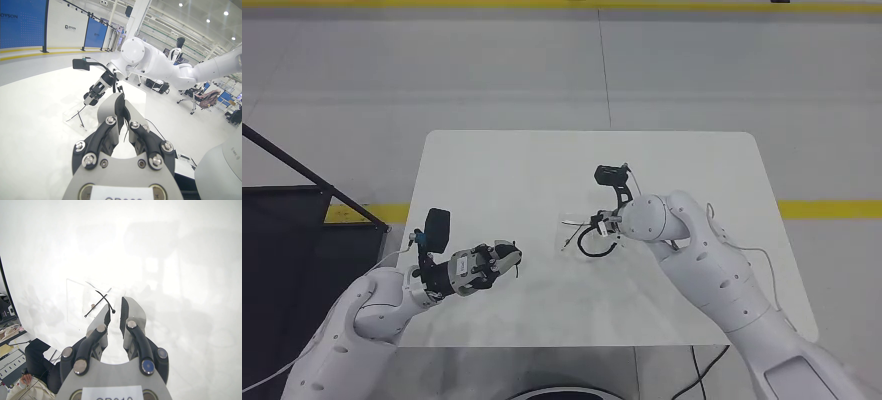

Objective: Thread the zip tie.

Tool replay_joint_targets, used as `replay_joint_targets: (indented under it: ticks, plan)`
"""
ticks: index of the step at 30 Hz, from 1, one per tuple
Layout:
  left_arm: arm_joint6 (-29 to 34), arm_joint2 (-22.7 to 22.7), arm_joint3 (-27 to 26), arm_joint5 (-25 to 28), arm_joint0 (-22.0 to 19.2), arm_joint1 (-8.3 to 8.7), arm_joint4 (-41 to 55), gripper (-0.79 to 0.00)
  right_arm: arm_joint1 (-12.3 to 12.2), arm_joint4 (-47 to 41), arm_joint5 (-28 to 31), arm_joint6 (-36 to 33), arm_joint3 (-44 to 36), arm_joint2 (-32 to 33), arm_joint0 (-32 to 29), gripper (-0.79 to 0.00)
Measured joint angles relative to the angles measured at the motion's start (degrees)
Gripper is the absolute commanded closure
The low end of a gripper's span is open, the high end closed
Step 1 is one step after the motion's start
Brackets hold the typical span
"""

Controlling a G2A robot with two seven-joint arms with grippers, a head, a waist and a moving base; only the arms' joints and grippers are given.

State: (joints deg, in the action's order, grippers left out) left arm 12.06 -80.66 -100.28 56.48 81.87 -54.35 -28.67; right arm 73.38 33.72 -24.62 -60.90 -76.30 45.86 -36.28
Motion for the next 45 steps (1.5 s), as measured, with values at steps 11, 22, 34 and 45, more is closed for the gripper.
replay_joint_targets:
  ticks: [11, 22, 34, 45]
  plan:
    - [0.00, 0.00, 0.00, 0.00, 0.00, 0.00, 0.00, 0.000, 0.35, 0.04, 1.20, 0.02, 0.27, 0.61, -0.22, -0.065]
    - [0.00, 0.00, 0.00, 0.00, 0.00, 0.00, 0.00, 0.000, 0.22, 0.87, 1.52, -0.29, -1.04, 2.19, -0.99, 0.000]
    - [0.00, 0.00, 0.00, 0.00, 0.00, 0.00, 0.00, 0.000, -2.92, 7.08, 2.50, -0.53, -17.13, 10.13, -10.44, 0.000]
    - [0.83, 1.75, 1.18, -0.85, 0.51, -0.23, -0.76, 0.000, -6.88, 17.80, 8.03, -0.69, -45.03, 20.60, -30.79, 0.000]
